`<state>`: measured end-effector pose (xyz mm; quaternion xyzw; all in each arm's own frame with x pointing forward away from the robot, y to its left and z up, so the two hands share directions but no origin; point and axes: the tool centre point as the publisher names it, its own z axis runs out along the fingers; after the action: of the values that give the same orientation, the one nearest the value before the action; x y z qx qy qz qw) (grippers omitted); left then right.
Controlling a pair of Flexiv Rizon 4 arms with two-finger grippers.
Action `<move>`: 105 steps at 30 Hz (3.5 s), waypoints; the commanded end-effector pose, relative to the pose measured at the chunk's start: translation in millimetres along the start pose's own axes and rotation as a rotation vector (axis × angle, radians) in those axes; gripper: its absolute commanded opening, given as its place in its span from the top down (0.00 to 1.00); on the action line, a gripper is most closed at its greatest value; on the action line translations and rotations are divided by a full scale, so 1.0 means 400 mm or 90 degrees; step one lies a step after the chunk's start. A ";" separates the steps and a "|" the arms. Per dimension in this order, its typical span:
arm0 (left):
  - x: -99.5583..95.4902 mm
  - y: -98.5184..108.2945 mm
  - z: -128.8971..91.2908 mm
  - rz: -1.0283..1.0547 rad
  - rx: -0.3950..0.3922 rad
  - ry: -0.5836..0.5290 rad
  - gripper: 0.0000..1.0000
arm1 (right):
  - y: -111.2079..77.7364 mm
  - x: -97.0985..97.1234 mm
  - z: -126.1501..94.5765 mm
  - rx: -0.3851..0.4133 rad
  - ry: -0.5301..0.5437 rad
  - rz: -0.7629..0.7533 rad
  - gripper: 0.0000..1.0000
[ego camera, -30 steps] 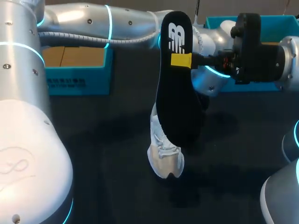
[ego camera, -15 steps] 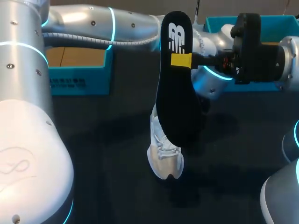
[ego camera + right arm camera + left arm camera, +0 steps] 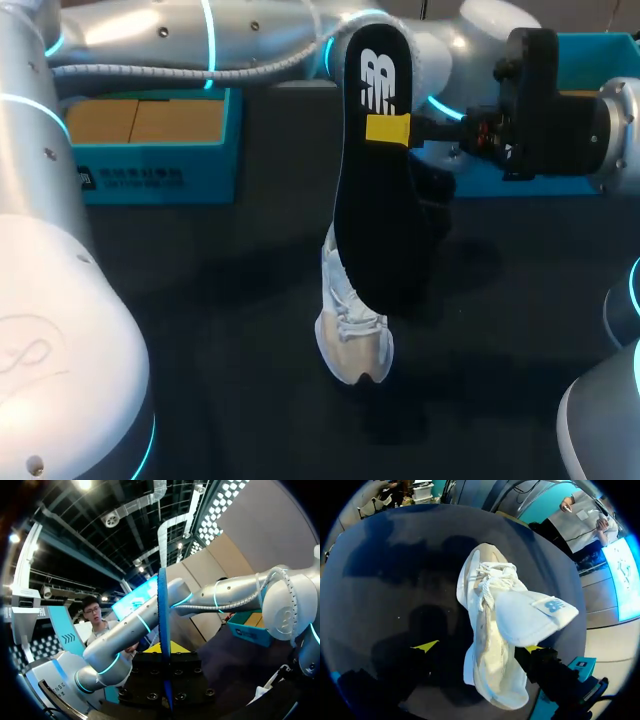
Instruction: Take the shoe out of the shoebox, open the shoe tongue, remove and reinsert the insole, then place the shoe into the shoebox
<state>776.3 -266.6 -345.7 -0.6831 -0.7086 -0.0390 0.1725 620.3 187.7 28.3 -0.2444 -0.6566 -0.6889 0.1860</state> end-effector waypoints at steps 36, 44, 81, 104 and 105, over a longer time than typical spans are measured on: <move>0.286 0.082 -0.407 0.011 0.027 -0.381 0.00 | -0.003 0.008 0.009 -0.004 -0.004 0.000 1.00; 0.286 0.082 -0.407 0.011 0.027 -0.381 0.00 | -0.003 0.008 0.009 -0.004 -0.004 0.000 1.00; 0.305 0.108 -0.482 -0.013 -0.044 -0.877 0.00 | 0.138 -0.149 -0.106 -0.079 -0.118 0.234 1.00; 0.316 0.065 -0.575 0.026 -0.109 -1.134 0.00 | 0.161 -0.274 -0.129 -0.071 -0.155 0.393 1.00; 0.315 0.060 -0.579 0.027 -0.105 -1.144 0.00 | 0.161 -0.274 -0.129 -0.071 -0.155 0.393 1.00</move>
<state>850.2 -210.5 -92.8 -0.5236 -0.6026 0.4152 -0.4362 739.7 121.6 16.2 -0.5206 -0.5306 -0.6014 0.2929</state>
